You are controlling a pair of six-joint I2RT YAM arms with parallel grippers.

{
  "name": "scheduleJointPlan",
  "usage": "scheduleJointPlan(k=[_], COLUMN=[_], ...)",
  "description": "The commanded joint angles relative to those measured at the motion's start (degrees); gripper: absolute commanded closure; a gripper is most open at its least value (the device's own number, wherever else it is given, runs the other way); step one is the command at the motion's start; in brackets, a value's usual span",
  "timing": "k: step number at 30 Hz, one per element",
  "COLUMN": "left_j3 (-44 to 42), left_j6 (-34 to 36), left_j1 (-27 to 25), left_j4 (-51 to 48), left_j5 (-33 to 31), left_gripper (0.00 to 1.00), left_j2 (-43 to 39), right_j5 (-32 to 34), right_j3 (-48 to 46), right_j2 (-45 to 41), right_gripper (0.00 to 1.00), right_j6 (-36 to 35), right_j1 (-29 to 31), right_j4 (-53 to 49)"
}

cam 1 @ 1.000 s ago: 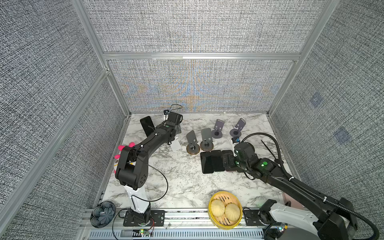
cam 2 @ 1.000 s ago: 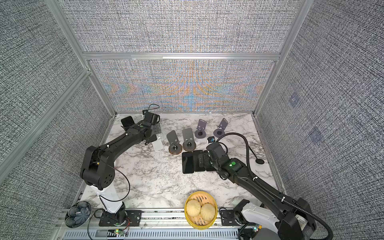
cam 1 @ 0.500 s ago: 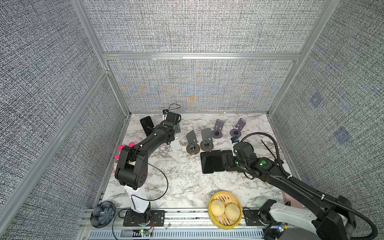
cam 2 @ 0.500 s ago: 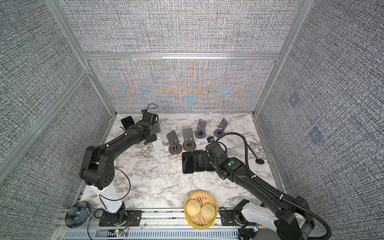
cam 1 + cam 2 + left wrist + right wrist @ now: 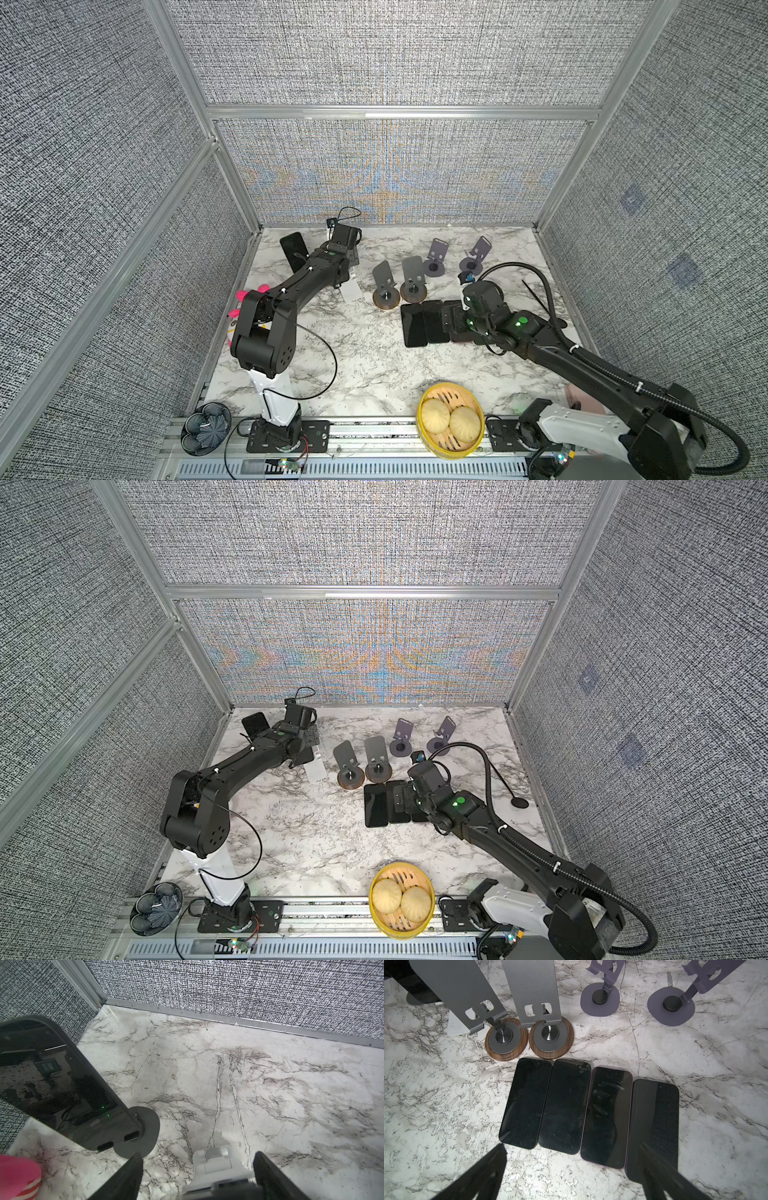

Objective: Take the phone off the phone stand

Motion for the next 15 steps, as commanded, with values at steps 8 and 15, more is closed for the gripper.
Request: scheduleJointPlan(k=[8,15], left_j3=[-0.09,0.01], left_j6=[1.19,1.30], left_j1=[0.13,0.07], left_j4=[0.37,-0.36], left_j5=[-0.91,-1.00], left_gripper=[0.25,0.29], left_j2=[-0.34,-1.05], right_j5=[-0.67,-1.01], right_j3=[0.80,0.79], right_j2=[0.55,0.43], right_gripper=[0.03,0.03], right_j6=[0.24,0.38], right_j1=[0.08,0.14], right_j4=[-0.20,-0.18])
